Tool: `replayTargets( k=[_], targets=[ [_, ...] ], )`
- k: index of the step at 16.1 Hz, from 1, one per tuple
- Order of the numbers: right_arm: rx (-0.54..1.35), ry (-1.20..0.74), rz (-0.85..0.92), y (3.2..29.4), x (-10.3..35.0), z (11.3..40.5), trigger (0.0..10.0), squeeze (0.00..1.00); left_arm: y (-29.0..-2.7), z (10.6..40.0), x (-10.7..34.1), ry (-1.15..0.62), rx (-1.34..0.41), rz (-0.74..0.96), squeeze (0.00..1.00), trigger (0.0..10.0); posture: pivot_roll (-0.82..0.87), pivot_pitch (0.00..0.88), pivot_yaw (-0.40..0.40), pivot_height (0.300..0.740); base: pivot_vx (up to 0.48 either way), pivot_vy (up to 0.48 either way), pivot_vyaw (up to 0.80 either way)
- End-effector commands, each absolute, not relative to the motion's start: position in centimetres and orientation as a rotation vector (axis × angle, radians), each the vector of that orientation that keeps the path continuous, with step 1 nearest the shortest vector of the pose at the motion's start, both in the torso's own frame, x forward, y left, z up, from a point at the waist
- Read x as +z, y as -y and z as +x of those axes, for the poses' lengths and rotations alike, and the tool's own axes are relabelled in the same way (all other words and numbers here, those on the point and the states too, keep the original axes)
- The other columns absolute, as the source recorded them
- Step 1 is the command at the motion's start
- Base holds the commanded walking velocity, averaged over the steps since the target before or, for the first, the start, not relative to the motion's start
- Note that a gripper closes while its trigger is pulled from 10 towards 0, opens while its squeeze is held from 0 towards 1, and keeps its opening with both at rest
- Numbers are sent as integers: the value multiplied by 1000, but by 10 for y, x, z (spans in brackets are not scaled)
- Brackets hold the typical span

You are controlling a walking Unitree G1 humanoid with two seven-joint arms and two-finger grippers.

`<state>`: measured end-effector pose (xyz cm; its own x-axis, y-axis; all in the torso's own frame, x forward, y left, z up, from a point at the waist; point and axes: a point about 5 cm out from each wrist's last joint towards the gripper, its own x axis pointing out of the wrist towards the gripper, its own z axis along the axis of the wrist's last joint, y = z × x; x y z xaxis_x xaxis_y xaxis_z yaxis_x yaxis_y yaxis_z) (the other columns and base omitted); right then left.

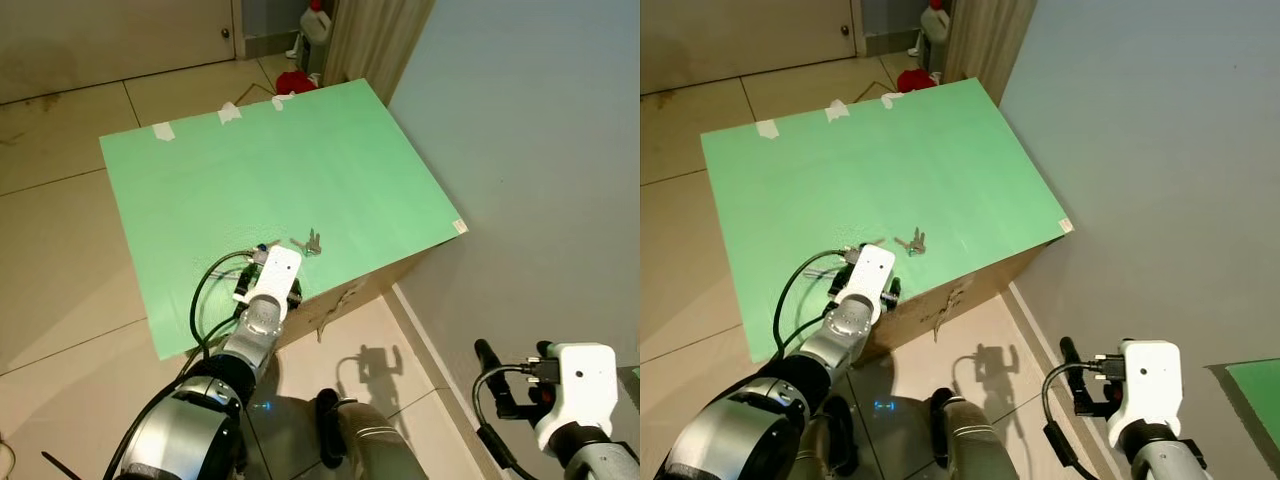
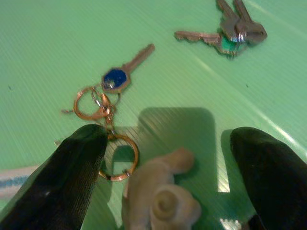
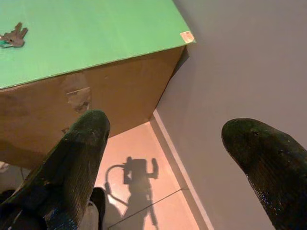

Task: Hang keys on a hook

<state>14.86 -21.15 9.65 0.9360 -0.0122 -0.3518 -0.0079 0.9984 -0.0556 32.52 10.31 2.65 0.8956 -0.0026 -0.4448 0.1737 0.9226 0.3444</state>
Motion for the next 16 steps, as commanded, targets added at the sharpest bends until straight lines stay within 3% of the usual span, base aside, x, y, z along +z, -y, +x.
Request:
replayTargets(
  k=[1, 7, 8, 16],
  targets=[
    [-16, -394, -66, 215, 93, 144, 10000, 0, -98, 315, 15, -511, -90, 369, 0, 10000, -440, 309, -159, 740, 0, 0, 0],
    [-9, -403, -60, 212, 90, 146, 10000, 0, -99, 311, 10, -553, -72, 349, 0, 10000, -433, 312, -153, 740, 0, 0, 0],
    [-8, -402, -60, 212, 90, 146, 10000, 0, -101, 310, 8, -577, -74, 321, 0, 0, -433, 312, -153, 740, 0, 0, 0],
    [-6, -411, -61, 212, 89, 145, 10000, 0, -114, 305, -1, -671, -78, 238, 0, 0, -440, 318, -158, 740, 0, 0, 0]
  ],
)
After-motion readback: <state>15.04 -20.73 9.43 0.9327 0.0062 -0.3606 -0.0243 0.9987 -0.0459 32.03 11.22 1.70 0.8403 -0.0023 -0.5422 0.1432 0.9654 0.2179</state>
